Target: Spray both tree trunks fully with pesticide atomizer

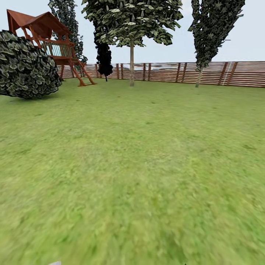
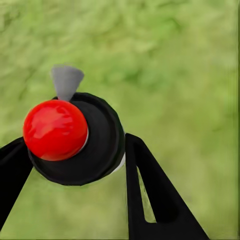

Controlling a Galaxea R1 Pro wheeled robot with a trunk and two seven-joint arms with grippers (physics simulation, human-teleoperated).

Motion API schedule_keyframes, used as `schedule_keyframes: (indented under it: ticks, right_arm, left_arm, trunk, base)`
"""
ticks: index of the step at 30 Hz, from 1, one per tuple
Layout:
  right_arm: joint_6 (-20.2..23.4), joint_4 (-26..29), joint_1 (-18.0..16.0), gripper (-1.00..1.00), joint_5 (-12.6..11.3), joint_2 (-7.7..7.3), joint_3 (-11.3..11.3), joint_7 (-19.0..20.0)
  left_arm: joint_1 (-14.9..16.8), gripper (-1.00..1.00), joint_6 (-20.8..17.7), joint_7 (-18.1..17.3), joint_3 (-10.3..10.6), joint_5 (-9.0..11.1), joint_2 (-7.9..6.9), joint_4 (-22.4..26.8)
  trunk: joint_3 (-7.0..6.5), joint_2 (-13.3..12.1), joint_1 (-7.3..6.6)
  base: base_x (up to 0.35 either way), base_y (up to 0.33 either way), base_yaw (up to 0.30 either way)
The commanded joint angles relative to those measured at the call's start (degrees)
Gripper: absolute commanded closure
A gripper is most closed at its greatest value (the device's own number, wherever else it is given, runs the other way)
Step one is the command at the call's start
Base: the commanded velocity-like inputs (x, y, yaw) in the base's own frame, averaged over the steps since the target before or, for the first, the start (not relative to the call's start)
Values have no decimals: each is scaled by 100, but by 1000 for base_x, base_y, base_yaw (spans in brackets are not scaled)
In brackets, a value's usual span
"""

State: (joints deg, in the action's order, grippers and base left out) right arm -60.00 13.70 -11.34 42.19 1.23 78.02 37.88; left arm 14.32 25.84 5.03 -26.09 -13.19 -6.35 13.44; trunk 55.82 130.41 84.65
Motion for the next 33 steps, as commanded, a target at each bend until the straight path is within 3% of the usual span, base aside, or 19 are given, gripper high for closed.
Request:
schedule_keyframes:
  ticks: [1,33]
  right_arm:
    - [0,-97,0,-100,-6,5,3,0]
    - [0,-227,0,-100,-9,9,2,0]
  left_arm:
    - [0,100,0,-2,-1,1,1,1]
    - [0,100,-10,-37,-19,9,-24,62]
  trunk:
    - [0,0,0]
    - [0,0,0]
  base:
    - [338,0,0]
    - [338,0,0]
